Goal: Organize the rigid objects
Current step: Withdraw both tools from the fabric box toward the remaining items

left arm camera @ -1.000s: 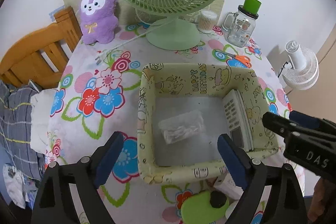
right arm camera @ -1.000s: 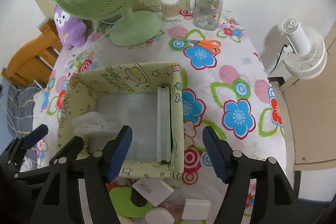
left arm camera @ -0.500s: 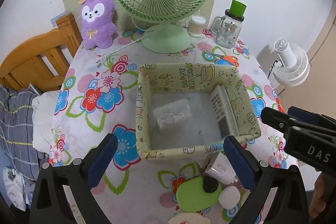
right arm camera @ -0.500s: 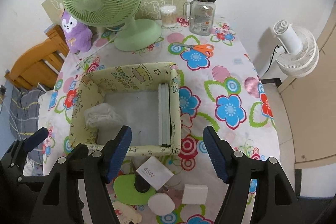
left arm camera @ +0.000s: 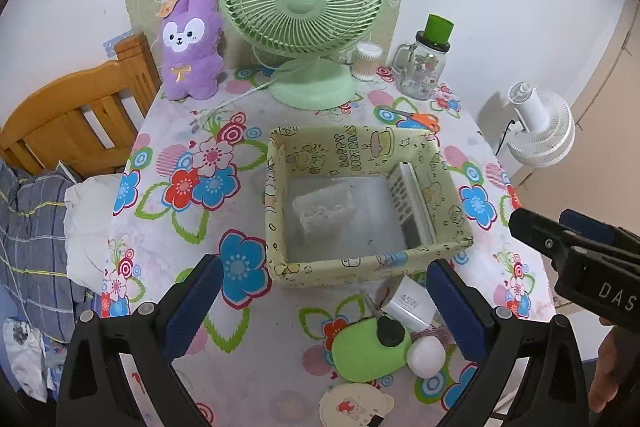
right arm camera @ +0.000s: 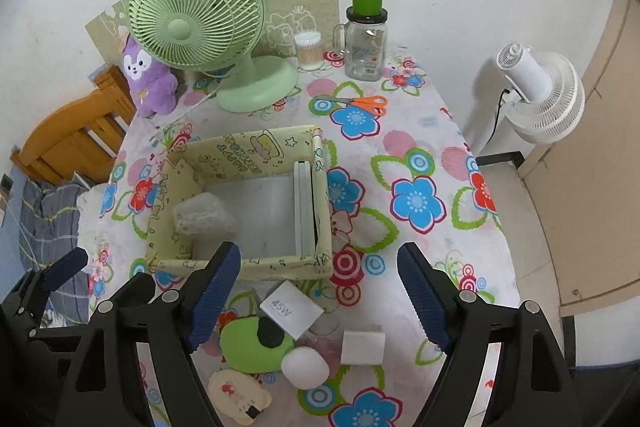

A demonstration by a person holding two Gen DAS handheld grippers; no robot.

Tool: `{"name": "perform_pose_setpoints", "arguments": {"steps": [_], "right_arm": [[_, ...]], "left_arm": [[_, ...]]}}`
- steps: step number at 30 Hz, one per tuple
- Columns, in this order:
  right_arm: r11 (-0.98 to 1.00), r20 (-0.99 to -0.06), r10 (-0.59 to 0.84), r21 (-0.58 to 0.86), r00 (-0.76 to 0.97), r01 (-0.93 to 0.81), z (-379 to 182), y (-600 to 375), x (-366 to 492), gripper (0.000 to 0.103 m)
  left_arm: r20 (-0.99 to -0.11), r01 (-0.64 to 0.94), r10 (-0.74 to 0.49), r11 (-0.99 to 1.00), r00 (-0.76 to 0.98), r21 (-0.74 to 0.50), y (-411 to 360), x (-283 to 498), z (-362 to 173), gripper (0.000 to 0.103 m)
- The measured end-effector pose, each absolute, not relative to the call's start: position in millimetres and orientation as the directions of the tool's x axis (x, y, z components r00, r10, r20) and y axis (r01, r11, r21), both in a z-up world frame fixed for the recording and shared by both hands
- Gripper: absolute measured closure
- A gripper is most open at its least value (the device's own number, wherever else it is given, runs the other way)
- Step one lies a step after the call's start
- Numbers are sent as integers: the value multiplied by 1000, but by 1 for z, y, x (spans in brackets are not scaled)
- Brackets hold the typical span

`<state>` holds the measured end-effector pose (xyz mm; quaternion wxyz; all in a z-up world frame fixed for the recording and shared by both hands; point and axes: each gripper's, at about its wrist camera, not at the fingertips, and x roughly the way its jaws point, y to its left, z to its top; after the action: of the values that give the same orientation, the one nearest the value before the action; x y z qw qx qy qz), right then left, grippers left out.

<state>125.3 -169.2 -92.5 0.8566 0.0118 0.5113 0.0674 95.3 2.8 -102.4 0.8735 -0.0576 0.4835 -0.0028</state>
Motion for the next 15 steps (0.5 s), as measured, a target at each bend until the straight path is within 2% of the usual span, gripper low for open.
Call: {"name": "perform_pose_setpoints", "arguments": {"steps": [15], "right_arm": [[990, -857, 140, 108, 496, -93, -80, -182, 97, 18]], "left_arm": [[-823, -12, -98, 992, 559, -126, 1, 77, -93, 1]]}}
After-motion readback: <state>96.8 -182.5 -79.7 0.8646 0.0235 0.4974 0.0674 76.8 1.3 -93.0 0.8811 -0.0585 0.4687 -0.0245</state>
